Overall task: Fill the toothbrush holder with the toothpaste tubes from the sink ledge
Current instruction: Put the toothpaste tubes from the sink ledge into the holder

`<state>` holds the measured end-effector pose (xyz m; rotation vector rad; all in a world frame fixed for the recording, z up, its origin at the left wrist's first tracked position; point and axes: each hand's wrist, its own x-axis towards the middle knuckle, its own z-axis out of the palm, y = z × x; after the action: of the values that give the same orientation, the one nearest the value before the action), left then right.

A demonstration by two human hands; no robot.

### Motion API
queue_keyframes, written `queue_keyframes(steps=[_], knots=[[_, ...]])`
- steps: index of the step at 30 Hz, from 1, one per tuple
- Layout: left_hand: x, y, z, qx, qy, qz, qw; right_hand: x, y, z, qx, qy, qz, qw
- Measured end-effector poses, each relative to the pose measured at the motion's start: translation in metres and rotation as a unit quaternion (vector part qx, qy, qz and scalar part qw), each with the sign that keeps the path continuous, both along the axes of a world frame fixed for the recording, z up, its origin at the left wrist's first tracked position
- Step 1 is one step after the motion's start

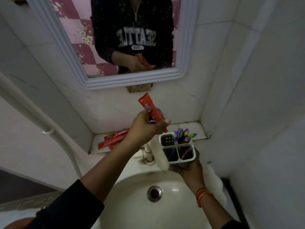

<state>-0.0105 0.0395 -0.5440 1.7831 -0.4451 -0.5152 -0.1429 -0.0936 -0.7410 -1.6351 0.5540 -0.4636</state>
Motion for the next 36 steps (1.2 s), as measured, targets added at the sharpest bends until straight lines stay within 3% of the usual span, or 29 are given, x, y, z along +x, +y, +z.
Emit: queue_keyframes(steps=[4,9,15,18,21,24,26,29,31,36], knots=[[-0.022,-0.035,-0.005,0.1,0.037,-0.075,0.991,-0.001,0.0,-0.001,0.014,0.005,-0.015,1.0],[-0.044,-0.055,-0.019,0.225,-0.186,-0.08,0.953,-0.005,-0.004,-0.007,-0.008,0.005,-0.007,1.0],[-0.052,-0.061,-0.03,0.289,-0.257,-0.099,0.917,-0.005,-0.005,-0.006,0.001,-0.019,0.01,1.0],[-0.049,-0.056,-0.021,0.266,-0.259,-0.099,0.923,-0.005,-0.006,-0.006,0.005,-0.025,0.016,1.0],[-0.036,-0.042,-0.004,0.226,-0.209,-0.088,0.947,-0.005,-0.007,-0.008,0.03,-0.029,0.021,0.999],[-0.011,-0.021,0.002,0.177,-0.135,-0.041,0.974,-0.003,-0.008,-0.006,0.121,-0.042,0.023,0.991],[0.012,-0.007,-0.008,0.188,-0.136,0.009,0.973,-0.003,-0.007,-0.002,0.164,-0.047,0.029,0.985],[0.051,0.012,-0.043,0.302,-0.189,0.004,0.935,-0.001,-0.006,-0.003,0.223,-0.073,0.02,0.972],[0.072,0.021,-0.069,0.376,-0.179,-0.03,0.909,0.0,-0.006,-0.002,0.279,-0.087,0.015,0.956],[0.099,0.03,-0.114,0.502,-0.214,-0.11,0.831,-0.001,-0.006,0.0,0.364,-0.1,0.014,0.926]])
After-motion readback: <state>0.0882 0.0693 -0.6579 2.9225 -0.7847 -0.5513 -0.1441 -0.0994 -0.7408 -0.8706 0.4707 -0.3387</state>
